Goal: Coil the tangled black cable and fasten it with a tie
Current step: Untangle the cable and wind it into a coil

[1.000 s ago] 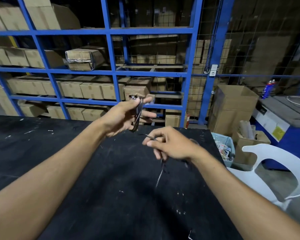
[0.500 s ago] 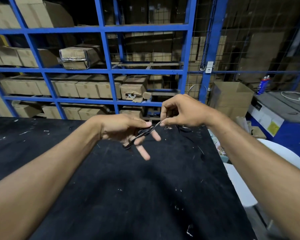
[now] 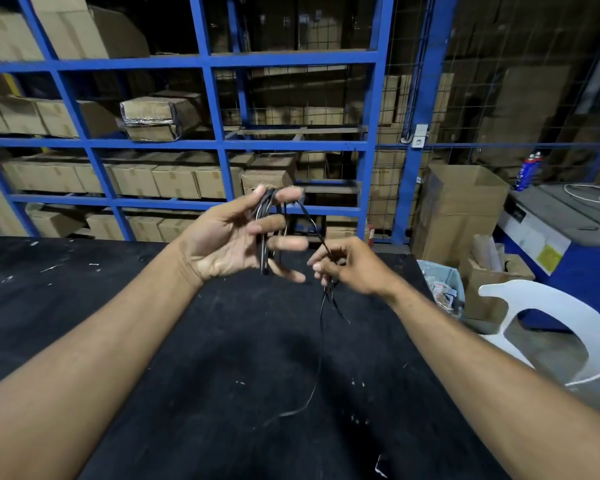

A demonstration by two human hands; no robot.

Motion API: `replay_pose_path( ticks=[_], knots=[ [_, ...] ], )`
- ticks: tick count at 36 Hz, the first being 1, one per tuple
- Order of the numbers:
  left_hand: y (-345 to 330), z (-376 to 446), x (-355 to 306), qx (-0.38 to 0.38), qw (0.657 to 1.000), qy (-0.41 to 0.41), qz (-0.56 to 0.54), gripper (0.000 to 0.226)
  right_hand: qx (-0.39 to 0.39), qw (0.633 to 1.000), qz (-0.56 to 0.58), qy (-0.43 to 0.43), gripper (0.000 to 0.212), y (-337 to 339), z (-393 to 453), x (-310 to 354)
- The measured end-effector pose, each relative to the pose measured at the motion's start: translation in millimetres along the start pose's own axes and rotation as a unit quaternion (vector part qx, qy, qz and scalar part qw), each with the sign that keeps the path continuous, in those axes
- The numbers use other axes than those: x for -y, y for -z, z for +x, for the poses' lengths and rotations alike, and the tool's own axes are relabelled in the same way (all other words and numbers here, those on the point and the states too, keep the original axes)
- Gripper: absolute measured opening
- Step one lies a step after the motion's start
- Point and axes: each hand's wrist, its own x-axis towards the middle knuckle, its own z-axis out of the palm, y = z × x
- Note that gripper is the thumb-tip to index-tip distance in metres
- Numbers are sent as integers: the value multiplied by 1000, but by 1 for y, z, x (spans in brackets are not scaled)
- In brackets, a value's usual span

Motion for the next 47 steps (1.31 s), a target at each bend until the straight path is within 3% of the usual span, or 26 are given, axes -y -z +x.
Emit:
replay_pose_path(
  ticks=[6,14,17,22,26,29,32,35,42,43,47],
  knots=[
    [-3,12,-7,-117,987,-102,28,47,-3,999,37,-34,15,-32,-1,-18],
    [3,27,-4,-180,970,-161,17,48,7,999,35,-29,23,-64,-6,-18],
    [10,24,-10,-209,960,-185,31,45,16,999,-15,-26,24,-69,-11,-18],
    [14,23,-18,-267,935,-224,64,43,37,998,47,-37,46,-74,-23,-13],
    [20,22,-27,-324,906,-244,118,43,64,996,47,-36,38,-85,-31,-12],
    [22,20,-28,-347,888,-221,207,44,55,990,119,-56,29,-82,-34,-8],
    [23,17,-26,-385,849,-188,310,44,34,991,125,-26,32,-72,-35,-4],
    [26,12,-23,-408,774,-148,461,43,12,994,106,5,40,-60,-35,1],
    [28,8,10,-281,616,49,734,37,-60,993,96,26,39,-35,-25,20],
    [28,9,13,-275,605,60,745,37,-69,994,86,25,40,-32,-24,21],
    [28,14,22,-277,613,93,735,41,-107,994,22,11,38,-25,-22,18]
  ],
)
